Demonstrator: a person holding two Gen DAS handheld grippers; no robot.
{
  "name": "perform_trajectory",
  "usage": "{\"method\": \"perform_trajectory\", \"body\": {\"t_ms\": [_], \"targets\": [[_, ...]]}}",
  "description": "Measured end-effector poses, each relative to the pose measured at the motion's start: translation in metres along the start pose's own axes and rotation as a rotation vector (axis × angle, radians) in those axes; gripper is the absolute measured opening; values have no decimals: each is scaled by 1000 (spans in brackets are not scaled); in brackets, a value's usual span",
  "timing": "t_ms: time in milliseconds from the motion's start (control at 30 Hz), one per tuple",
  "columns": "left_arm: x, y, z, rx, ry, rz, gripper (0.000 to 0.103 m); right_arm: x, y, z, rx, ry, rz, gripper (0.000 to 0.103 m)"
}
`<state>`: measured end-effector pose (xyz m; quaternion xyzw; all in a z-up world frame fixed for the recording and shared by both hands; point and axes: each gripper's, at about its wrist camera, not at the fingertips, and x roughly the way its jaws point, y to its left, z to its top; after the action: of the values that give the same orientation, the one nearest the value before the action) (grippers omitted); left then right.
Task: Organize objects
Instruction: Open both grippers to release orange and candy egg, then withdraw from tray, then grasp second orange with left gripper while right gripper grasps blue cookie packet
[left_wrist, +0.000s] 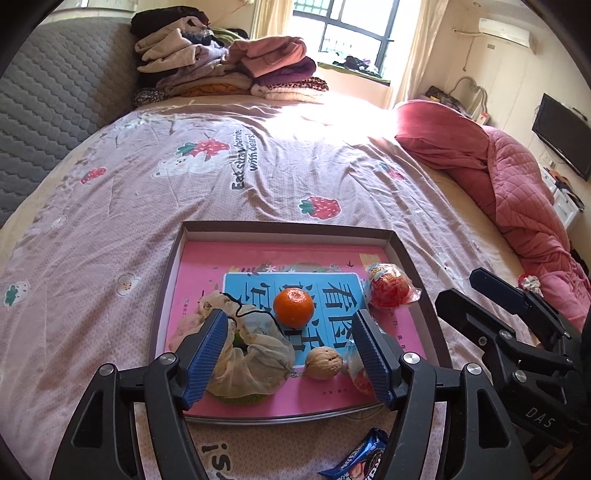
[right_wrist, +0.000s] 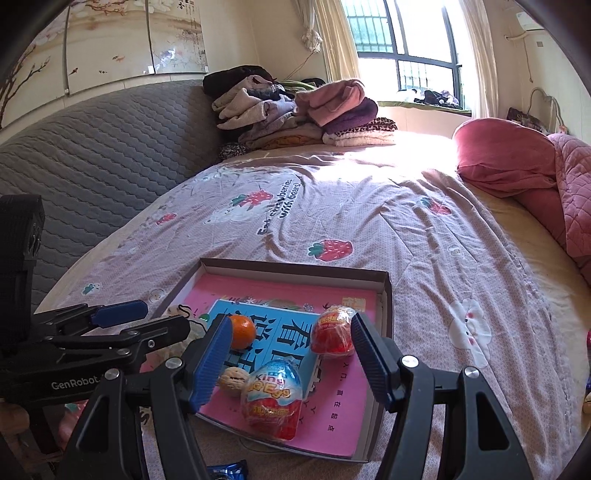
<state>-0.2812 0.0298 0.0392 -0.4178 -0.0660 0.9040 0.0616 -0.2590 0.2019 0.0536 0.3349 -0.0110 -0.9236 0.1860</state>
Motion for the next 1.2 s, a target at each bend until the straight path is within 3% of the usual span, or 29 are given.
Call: {"method": "perform_trajectory", "body": {"t_ms": [400, 767, 1200], "targets": [[-50, 12, -25, 16, -45, 24, 73, -55, 28, -15, 12, -54, 74, 66], [-87, 28, -85, 45, -38, 43, 73, -65, 48, -52, -42, 19, 49, 66], [-98, 48, -146, 29, -2, 72, 73, -57, 66, -99, -115, 90, 37, 66]]}}
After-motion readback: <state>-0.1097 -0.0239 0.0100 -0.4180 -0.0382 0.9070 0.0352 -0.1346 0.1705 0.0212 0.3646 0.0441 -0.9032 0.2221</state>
